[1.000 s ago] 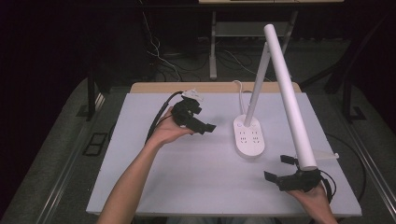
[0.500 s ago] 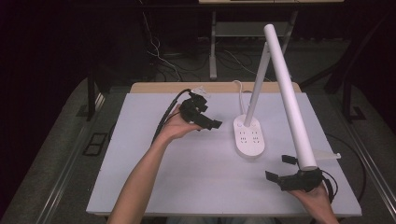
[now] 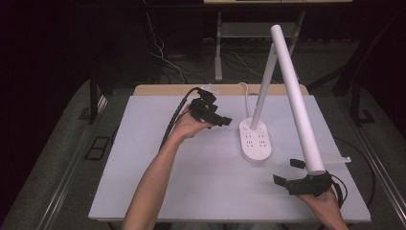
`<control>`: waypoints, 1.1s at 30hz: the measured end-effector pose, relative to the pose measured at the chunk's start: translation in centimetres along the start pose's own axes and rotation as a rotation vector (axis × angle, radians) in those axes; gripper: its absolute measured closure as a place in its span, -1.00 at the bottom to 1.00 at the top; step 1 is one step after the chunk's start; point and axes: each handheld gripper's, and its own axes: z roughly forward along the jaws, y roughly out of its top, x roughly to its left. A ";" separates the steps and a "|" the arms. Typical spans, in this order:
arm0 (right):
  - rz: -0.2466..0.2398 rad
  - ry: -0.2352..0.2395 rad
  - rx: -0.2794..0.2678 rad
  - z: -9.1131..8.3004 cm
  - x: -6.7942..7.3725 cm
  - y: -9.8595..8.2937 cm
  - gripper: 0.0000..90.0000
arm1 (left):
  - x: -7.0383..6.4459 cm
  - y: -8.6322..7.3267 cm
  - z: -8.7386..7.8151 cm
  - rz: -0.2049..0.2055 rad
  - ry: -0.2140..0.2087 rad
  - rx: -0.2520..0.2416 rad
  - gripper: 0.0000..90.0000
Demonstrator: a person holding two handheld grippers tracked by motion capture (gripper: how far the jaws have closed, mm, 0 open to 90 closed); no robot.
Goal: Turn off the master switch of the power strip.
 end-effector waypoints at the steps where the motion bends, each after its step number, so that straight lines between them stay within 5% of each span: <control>1: 0.000 0.000 0.000 0.0 0.0 0.0 -1.00 | 0.1 0.1 0.1 0.004 -0.005 0.004 -0.60; 9: 0.002 0.004 0.001 0.1 -0.1 0.0 -1.00 | 0.0 0.9 0.9 -0.017 -0.026 -0.012 -0.26; 19: 0.001 0.005 0.001 0.2 -0.2 -0.1 -1.00 | -0.1 1.4 1.9 -0.027 -0.015 -0.042 0.49; 23: 0.003 0.005 0.002 0.1 -0.2 0.0 -1.00 | -0.1 1.5 2.4 -0.062 0.001 -0.052 0.77; 33: -0.001 0.001 -0.009 0.0 -0.3 0.0 -1.00 | -0.1 1.3 3.9 -0.100 -0.013 -0.061 0.99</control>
